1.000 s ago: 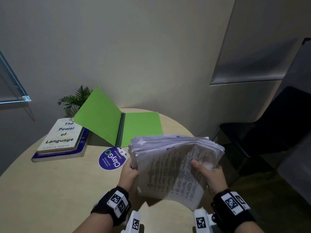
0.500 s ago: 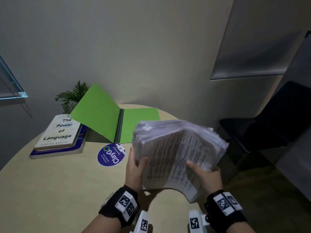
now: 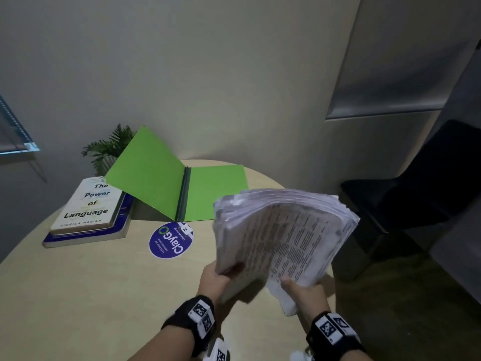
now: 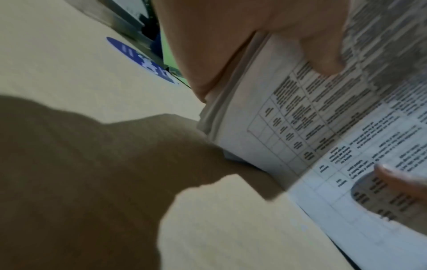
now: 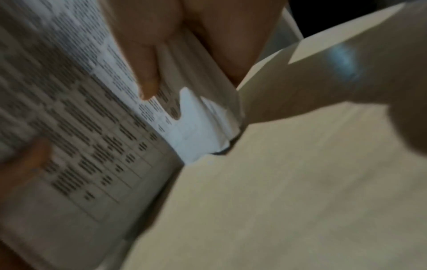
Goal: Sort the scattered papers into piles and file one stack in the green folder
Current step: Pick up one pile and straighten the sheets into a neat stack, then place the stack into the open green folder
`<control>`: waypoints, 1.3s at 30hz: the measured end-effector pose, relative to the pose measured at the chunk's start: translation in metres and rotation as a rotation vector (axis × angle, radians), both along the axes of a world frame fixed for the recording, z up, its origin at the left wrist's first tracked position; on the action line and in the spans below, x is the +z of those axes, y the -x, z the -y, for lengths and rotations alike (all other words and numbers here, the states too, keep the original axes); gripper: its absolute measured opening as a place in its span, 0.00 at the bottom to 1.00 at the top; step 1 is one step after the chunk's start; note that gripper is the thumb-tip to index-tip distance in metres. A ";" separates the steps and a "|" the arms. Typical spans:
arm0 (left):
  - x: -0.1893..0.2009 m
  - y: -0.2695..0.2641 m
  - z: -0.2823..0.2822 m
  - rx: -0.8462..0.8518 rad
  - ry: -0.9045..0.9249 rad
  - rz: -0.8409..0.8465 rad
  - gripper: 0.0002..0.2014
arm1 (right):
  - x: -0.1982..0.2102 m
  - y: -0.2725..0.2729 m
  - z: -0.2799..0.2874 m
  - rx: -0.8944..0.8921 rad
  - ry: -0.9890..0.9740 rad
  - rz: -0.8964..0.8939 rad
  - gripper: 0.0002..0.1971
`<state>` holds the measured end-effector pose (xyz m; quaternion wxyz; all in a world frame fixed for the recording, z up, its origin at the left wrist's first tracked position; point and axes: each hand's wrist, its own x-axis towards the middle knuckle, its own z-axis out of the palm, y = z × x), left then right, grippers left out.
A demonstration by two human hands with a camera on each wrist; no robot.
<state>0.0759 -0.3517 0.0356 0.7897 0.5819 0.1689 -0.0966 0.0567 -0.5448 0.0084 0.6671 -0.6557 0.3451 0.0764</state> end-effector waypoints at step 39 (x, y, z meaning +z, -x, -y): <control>-0.002 -0.185 -0.198 0.319 -0.329 -0.111 0.48 | 0.035 -0.239 -0.068 0.253 -0.201 0.124 0.28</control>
